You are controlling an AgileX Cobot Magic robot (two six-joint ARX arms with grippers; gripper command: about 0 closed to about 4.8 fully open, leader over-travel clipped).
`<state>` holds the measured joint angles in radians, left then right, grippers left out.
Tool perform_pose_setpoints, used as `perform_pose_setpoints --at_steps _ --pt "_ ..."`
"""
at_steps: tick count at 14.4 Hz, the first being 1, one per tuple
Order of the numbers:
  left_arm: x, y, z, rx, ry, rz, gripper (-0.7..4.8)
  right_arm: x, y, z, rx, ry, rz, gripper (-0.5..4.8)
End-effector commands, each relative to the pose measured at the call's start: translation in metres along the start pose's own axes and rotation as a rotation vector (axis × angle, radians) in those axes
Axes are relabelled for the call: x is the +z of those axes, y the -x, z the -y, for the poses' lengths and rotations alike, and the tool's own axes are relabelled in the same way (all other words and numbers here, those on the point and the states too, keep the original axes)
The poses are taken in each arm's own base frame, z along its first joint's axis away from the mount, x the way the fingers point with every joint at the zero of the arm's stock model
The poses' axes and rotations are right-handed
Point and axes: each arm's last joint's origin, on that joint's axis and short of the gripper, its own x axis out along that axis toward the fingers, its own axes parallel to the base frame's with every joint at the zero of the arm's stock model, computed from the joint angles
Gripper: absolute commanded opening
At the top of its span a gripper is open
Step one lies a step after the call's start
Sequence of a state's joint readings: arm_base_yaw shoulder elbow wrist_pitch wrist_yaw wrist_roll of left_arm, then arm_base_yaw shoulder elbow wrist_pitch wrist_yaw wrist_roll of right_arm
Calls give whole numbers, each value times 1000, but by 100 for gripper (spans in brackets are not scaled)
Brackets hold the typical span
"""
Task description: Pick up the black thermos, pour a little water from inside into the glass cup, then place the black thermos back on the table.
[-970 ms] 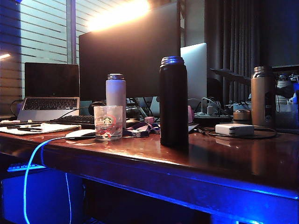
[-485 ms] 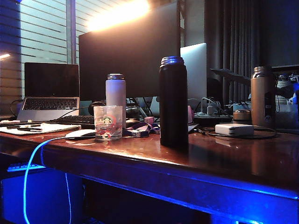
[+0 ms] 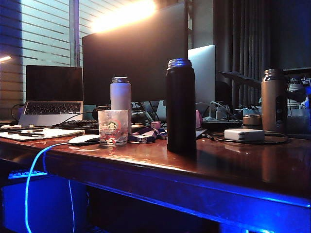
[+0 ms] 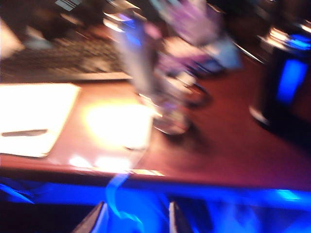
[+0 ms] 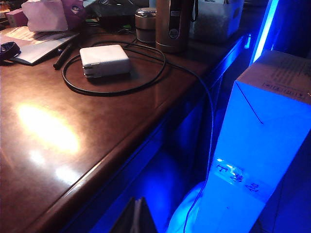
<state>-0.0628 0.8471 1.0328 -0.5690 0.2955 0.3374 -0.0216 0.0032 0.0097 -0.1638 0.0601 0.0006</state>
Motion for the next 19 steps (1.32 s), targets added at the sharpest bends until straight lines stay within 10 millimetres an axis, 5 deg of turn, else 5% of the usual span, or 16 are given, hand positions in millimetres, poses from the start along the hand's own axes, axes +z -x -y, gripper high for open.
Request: perform_pose_setpoints --at_steps 1,4,5,9,11,15,19 --pt "-27 1 4 74 29 111 177 0 0 0 0 0 8 -6" --pt "-71 5 16 136 67 189 160 0 0 0 0 0 8 -6" --pt "-87 7 21 154 63 207 110 0 0 0 1 0 8 -6" --pt "-152 12 44 256 181 271 106 0 0 0 0 0 8 -6" --pt "-164 9 46 290 235 265 103 0 0 0 1 0 8 -6" --pt "-190 -1 51 293 314 238 3 0 0 0 1 0 8 -6" --pt "-201 -2 56 297 311 237 -6 0 0 0 1 0 8 -6"
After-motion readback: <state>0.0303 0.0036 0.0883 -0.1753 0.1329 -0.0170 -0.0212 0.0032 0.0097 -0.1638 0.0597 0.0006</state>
